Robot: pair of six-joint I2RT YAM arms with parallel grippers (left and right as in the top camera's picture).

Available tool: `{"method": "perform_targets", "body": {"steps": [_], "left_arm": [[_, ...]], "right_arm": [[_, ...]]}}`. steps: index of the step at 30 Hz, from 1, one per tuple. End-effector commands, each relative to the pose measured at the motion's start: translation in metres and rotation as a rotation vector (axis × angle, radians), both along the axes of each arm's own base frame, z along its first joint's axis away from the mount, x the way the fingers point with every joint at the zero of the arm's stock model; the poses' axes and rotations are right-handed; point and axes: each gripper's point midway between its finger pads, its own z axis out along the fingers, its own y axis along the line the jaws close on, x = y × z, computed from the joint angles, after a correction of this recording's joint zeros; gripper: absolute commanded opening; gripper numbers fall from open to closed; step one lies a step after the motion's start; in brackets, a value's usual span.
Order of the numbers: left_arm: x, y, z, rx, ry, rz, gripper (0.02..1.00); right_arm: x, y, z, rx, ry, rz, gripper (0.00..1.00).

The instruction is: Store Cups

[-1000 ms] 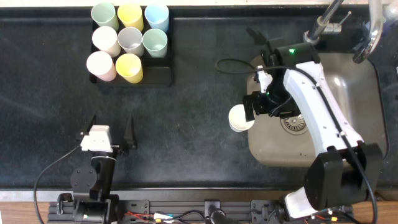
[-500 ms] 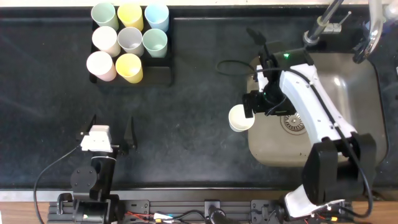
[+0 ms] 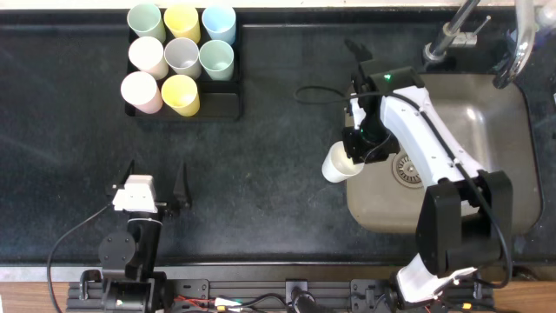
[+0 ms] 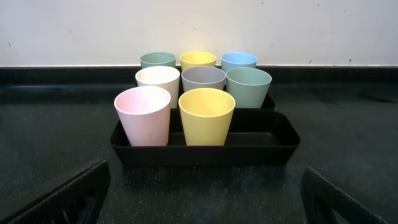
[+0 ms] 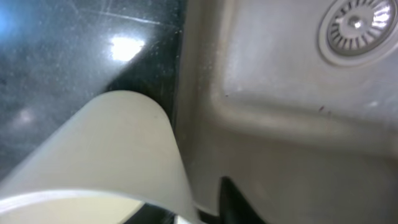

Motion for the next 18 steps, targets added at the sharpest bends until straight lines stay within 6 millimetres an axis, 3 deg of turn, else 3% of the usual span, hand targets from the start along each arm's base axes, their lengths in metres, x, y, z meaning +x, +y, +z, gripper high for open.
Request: {"method": "perform_targets", "body": {"steps": [1, 12, 15, 18], "left_arm": [[-0.001, -0.004, 0.0, 0.02, -0.004, -0.021, 1.0], [-0.001, -0.004, 0.0, 0.02, -0.004, -0.021, 1.0], [-0.001, -0.004, 0.0, 0.02, -0.004, -0.021, 1.0], [-0.001, -0.004, 0.0, 0.02, -0.004, -0.021, 1.0]], "right_arm": [[-0.001, 0.006, 0.0, 0.013, -0.004, 0.01, 0.056], [0.003, 0.015, 0.006, 0.024, -0.032, 0.034, 0.045], [0.016, 0.023, 0.023, 0.042, -0.099, 0.045, 0.045], [0.036, 0.032, 0.053, 0.071, -0.2, 0.054, 0.045]]}}
